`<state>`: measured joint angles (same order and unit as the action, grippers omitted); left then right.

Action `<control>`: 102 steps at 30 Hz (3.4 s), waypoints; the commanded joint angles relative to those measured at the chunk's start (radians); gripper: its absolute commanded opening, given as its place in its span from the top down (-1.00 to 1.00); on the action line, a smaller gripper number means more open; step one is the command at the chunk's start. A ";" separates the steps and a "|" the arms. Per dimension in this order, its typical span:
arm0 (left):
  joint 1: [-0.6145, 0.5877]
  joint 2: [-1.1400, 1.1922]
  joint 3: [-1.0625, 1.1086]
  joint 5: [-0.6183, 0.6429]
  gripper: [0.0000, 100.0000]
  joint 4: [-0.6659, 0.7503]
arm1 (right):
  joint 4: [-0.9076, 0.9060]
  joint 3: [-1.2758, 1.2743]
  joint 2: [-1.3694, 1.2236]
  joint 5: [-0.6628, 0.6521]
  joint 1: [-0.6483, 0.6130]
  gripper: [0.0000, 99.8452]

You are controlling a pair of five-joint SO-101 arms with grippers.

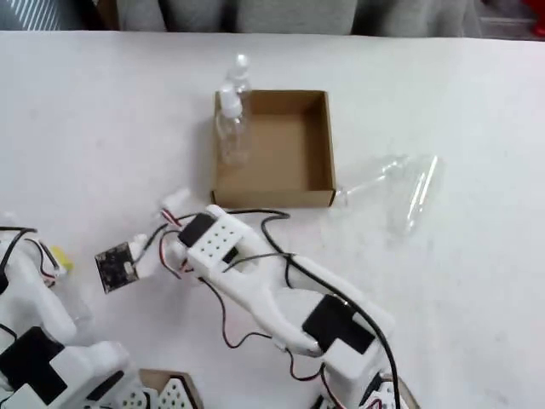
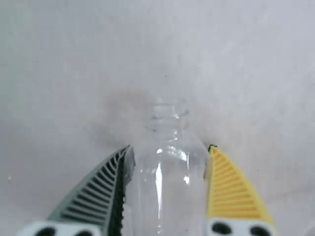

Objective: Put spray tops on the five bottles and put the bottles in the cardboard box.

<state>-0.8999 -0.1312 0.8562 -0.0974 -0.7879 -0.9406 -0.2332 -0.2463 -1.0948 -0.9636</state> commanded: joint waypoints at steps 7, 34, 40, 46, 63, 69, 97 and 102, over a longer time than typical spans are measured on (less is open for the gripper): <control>0.030 0.004 -0.029 0.011 0.73 0.021 | 0.008 0.137 -0.116 -0.009 0.033 0.60; 0.048 -0.001 -0.029 0.012 0.73 0.021 | -0.355 0.365 0.107 0.470 0.203 0.97; 0.107 -0.008 -0.041 0.018 0.73 0.018 | -0.427 0.359 0.242 0.752 0.390 0.97; 0.228 -0.194 -0.044 0.018 0.73 -0.084 | -0.532 0.359 0.377 1.003 0.575 0.97; 0.974 -0.966 0.066 0.172 0.73 -0.169 | -0.585 0.358 0.849 1.097 0.929 0.96; 1.247 -1.250 0.284 0.115 0.73 -0.040 | -0.495 0.358 1.040 1.103 0.924 0.96; 1.221 -1.702 0.647 0.068 0.80 0.166 | 0.173 0.222 1.040 1.343 0.363 0.97; 1.170 -1.702 0.647 0.068 0.82 0.166 | 0.275 0.155 1.023 1.343 0.325 0.97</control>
<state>0.3076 -1.8144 1.5159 -0.0222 -0.6513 -0.7426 -0.0660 0.7833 0.2478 -0.6015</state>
